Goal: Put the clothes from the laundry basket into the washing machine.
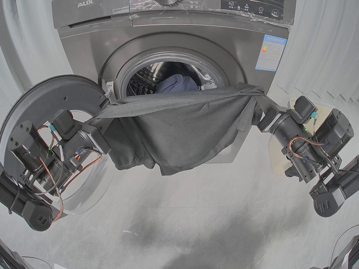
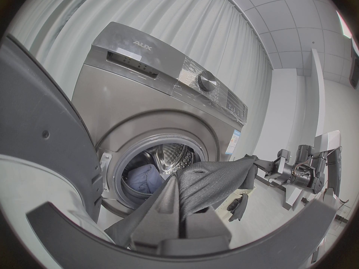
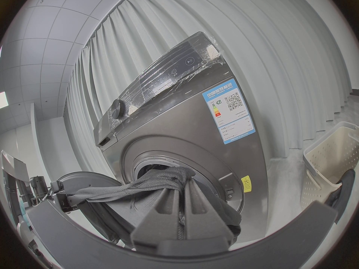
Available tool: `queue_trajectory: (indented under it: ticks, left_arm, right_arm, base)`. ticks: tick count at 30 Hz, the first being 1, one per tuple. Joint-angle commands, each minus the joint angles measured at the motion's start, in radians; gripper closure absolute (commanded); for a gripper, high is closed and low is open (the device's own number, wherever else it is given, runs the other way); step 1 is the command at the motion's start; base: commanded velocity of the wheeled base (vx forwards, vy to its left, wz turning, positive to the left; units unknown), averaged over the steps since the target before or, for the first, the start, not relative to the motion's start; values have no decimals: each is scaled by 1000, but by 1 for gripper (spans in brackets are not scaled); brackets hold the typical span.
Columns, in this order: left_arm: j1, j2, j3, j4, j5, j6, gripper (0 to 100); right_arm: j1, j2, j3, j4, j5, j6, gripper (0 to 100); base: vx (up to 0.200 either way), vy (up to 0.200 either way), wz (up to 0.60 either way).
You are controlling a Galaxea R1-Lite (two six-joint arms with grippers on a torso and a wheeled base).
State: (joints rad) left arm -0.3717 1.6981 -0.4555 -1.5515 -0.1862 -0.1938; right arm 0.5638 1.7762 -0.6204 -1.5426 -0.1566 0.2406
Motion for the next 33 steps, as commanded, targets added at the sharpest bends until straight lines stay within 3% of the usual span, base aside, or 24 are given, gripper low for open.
queue_trajectory:
  ticks: [1,20,33]
  left_arm:
    - [0,-3,-18,-2,1,-1,100]
    - [-3,-23,-40,-1,1,-1,100]
    - [-42,-3,-77,2,-9,1,100]
  right_arm:
    - [2,-11,1,-1,0,0,100]
    - [2,-11,8,1,0,0,100]
    - [5,-3,25,1,-1,3,100]
  base:
    - [0,0,0]
    - [0,0,0]
    - [0,0,0]
